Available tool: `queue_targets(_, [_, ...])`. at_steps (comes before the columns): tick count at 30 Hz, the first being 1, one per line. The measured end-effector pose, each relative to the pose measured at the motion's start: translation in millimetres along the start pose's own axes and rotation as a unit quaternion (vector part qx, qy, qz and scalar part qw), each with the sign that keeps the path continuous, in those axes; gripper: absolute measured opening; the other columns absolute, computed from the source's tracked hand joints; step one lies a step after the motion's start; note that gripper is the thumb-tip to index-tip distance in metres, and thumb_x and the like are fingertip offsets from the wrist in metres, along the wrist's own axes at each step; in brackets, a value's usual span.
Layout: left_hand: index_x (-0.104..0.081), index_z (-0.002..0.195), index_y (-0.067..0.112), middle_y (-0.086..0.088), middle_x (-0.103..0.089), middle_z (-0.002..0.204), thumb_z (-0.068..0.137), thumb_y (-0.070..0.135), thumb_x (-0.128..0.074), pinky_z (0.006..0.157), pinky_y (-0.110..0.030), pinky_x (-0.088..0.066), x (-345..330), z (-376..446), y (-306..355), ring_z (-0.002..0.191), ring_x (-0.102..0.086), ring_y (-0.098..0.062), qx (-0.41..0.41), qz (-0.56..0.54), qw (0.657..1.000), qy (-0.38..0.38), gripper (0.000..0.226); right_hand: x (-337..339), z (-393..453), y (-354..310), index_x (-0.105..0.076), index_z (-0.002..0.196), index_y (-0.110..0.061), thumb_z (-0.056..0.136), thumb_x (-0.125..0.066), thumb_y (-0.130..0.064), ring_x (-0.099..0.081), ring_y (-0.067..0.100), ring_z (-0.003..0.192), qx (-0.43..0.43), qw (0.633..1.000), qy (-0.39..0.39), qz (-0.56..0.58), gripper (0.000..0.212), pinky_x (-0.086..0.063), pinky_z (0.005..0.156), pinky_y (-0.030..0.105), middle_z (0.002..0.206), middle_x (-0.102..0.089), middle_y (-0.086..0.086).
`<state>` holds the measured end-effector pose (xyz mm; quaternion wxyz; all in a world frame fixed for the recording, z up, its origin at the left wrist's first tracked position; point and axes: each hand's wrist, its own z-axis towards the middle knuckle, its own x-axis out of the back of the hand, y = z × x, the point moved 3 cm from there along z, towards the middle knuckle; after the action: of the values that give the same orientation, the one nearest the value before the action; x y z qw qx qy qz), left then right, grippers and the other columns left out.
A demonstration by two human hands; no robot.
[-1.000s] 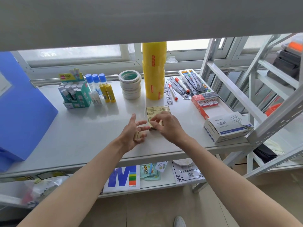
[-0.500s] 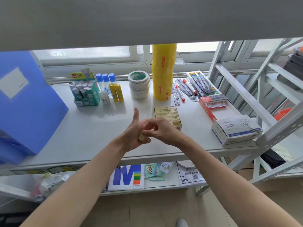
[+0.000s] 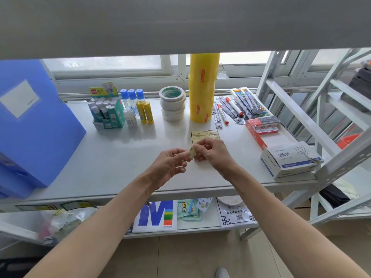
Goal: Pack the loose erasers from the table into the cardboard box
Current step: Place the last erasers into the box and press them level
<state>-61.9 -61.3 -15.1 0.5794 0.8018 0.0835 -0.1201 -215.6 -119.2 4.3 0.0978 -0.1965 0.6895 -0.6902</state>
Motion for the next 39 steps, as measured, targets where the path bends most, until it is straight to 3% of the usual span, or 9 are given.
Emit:
queue_targets(6, [-0.061, 0.122, 0.000, -0.011, -0.066, 0.090, 0.088, 0.013, -0.068, 0.066, -0.023, -0.053, 1.1, 3.2, 0.1, 0.071, -0.058, -0.013, -0.010, 0.001, 1.000, 0.012, 0.038, 1.3, -3.4, 1.4, -0.070, 0.091, -0.006, 0.093, -0.059, -0.006, -0.065, 0.016, 0.069, 0.008, 1.000, -0.006, 0.009, 0.011, -0.055, 0.067, 0.024, 0.077, -0.070, 0.008])
queue_targets(8, [-0.062, 0.124, 0.004, -0.011, -0.066, 0.089, 0.088, 0.012, -0.068, 0.067, -0.025, -0.053, -0.1, 3.6, 0.8, 0.072, -0.059, -0.014, -0.012, 0.000, 1.000, 0.011, 0.038, 2.6, -3.6, 4.0, -0.069, 0.093, -0.008, 0.089, -0.065, -0.008, -0.066, 0.019, 0.072, 0.002, 1.000, -0.006, 0.012, 0.006, -0.056, 0.072, 0.028, 0.079, -0.071, 0.008])
queue_targets(12, [-0.058, 0.123, -0.003, -0.017, -0.066, 0.092, 0.089, 0.008, -0.066, 0.073, -0.029, -0.057, -2.1, 6.6, 0.1, 0.075, -0.063, -0.020, -0.020, -0.005, 0.999, 0.036, 0.036, 4.7, -2.4, 9.8, -0.068, 0.093, -0.009, 0.081, -0.075, -0.016, -0.069, 0.020, 0.076, -0.006, 1.000, 0.006, 0.001, 0.016, -0.057, 0.081, 0.037, 0.082, -0.072, 0.008])
queue_targets(16, [-0.055, 0.112, -0.002, -0.026, -0.069, 0.101, 0.090, 0.006, -0.065, 0.078, -0.033, -0.060, -3.7, 12.2, 0.1, 0.083, -0.069, -0.027, -0.033, -0.012, 0.994, 0.101, 0.026, 3.0, -4.0, 9.7, -0.066, 0.104, -0.016, 0.078, -0.078, -0.024, -0.068, 0.014, 0.087, 0.021, 0.994, -0.013, -0.102, 0.029, -0.057, 0.083, 0.031, 0.098, -0.069, 0.004])
queue_targets(21, [-0.054, 0.110, -0.002, -0.030, -0.068, 0.105, 0.093, 0.007, -0.062, 0.080, -0.037, -0.060, -11.7, 17.1, -4.3, 0.088, -0.070, -0.033, -0.026, -0.013, 0.994, 0.107, 0.021, 6.6, -5.6, 7.1, -0.066, 0.099, -0.018, 0.078, -0.077, -0.017, -0.063, 0.012, 0.078, 0.094, 0.970, 0.042, -0.220, 0.024, -0.056, 0.076, 0.026, 0.100, -0.061, -0.001])
queue_targets(25, [-0.056, 0.103, 0.002, -0.026, -0.070, 0.101, 0.097, 0.012, -0.057, 0.075, -0.034, -0.060, -15.9, 20.6, -7.5, 0.087, -0.070, -0.030, -0.027, 0.003, 0.993, 0.113, 0.012, 11.6, -5.6, 8.5, -0.068, 0.097, -0.015, 0.079, -0.077, -0.014, -0.061, 0.016, 0.074, 0.123, 0.958, 0.047, -0.254, 0.021, -0.055, 0.075, 0.026, 0.093, -0.058, -0.004])
queue_targets(29, [-0.061, 0.103, 0.005, -0.010, -0.066, 0.091, 0.098, 0.016, -0.055, 0.061, -0.024, -0.052, -17.1, 26.8, -8.3, 0.070, -0.060, -0.015, -0.039, 0.089, 0.983, 0.157, 0.014, 24.9, -3.2, 9.9, -0.068, 0.098, -0.013, 0.079, -0.076, -0.010, -0.059, 0.014, 0.074, 0.122, 0.951, 0.061, -0.277, 0.021, -0.053, 0.075, 0.023, 0.090, -0.058, -0.005])
queue_targets(34, [-0.056, 0.116, 0.008, -0.009, -0.062, 0.099, 0.097, 0.008, -0.055, 0.066, -0.026, -0.053, -12.9, 37.0, -9.6, 0.076, -0.058, -0.017, -0.039, 0.179, 0.960, 0.212, 0.019, 65.5, 6.7, 11.1, -0.067, 0.100, -0.011, 0.080, -0.074, -0.008, -0.060, 0.014, 0.076, 0.082, 0.940, 0.088, -0.319, 0.021, -0.052, 0.078, 0.023, 0.094, -0.060, 0.004])
queue_targets(39, [-0.051, 0.123, 0.007, -0.011, -0.061, 0.103, 0.095, 0.003, -0.056, 0.065, -0.024, -0.054, -19.6, 48.0, -10.1, 0.078, -0.060, -0.017, -0.030, 0.206, 0.956, 0.207, 0.029, 85.6, 16.4, 11.6, -0.070, 0.098, -0.013, 0.078, -0.076, -0.013, -0.059, 0.015, 0.078, 0.051, 0.925, 0.040, -0.375, 0.021, -0.051, 0.081, 0.027, 0.090, -0.059, 0.003])
